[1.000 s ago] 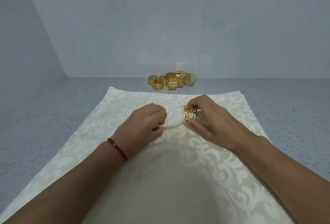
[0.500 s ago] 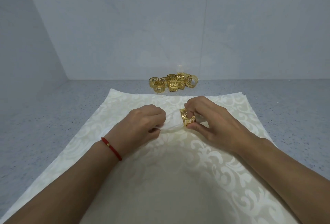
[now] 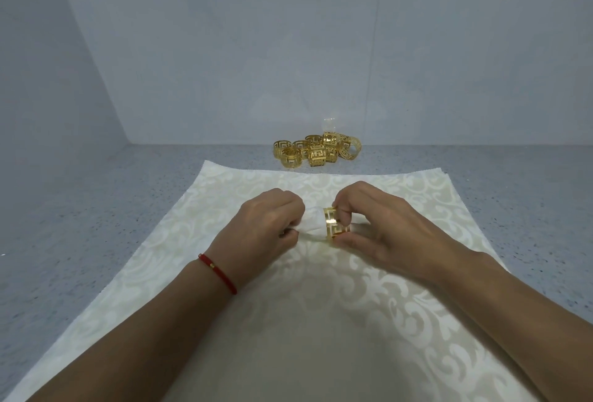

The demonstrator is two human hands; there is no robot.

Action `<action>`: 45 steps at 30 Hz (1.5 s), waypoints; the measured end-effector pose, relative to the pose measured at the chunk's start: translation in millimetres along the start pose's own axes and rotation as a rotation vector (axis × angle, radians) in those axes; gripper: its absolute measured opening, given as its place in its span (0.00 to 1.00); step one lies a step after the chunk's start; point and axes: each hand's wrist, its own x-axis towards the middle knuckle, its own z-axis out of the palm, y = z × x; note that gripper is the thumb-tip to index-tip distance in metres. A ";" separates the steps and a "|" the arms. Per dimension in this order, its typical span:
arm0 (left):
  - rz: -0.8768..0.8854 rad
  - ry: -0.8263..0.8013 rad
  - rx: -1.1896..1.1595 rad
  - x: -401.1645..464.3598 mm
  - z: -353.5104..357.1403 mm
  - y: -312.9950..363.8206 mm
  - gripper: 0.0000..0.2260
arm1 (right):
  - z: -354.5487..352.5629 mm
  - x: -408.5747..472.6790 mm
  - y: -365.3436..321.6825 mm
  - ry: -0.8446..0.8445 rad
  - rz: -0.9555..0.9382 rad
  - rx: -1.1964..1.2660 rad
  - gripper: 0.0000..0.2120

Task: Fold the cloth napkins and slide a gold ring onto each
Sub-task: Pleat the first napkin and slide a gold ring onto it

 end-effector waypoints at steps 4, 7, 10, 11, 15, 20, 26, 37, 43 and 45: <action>0.055 0.008 0.044 4.7 -2.7 0.4 0.13 | 6.2 5.2 -2.4 0.099 0.084 0.120 0.15; 0.047 0.009 0.017 5.1 -0.7 1.5 0.17 | 7.7 3.9 -2.7 0.098 0.068 0.081 0.14; -0.003 -0.012 -0.010 3.7 3.4 5.2 0.14 | 10.3 1.3 -3.8 0.072 -0.071 -0.161 0.11; -0.035 -0.011 -0.031 2.9 4.2 5.4 0.12 | 10.4 1.7 -4.5 0.078 -0.100 -0.203 0.10; -0.183 0.066 -0.215 -0.5 1.5 4.1 0.08 | 6.9 4.1 -3.2 0.100 -0.146 -0.237 0.09; -0.155 0.088 -0.255 0.4 -0.1 8.9 0.08 | 10.1 5.9 -10.4 0.129 -0.024 0.038 0.12; -0.201 0.142 -0.215 2.3 4.0 4.6 0.08 | 14.5 7.6 -0.9 0.130 0.263 0.091 0.26; -0.306 -0.021 -0.275 3.6 3.4 6.3 0.23 | 10.0 11.1 2.2 0.199 0.464 0.732 0.14; -0.220 -0.276 -0.287 8.6 5.8 4.8 0.20 | 8.2 10.5 -0.3 0.145 0.414 0.651 0.14; -0.258 -0.269 -0.310 11.5 3.1 7.3 0.16 | 6.7 9.8 -2.5 0.116 0.400 0.656 0.15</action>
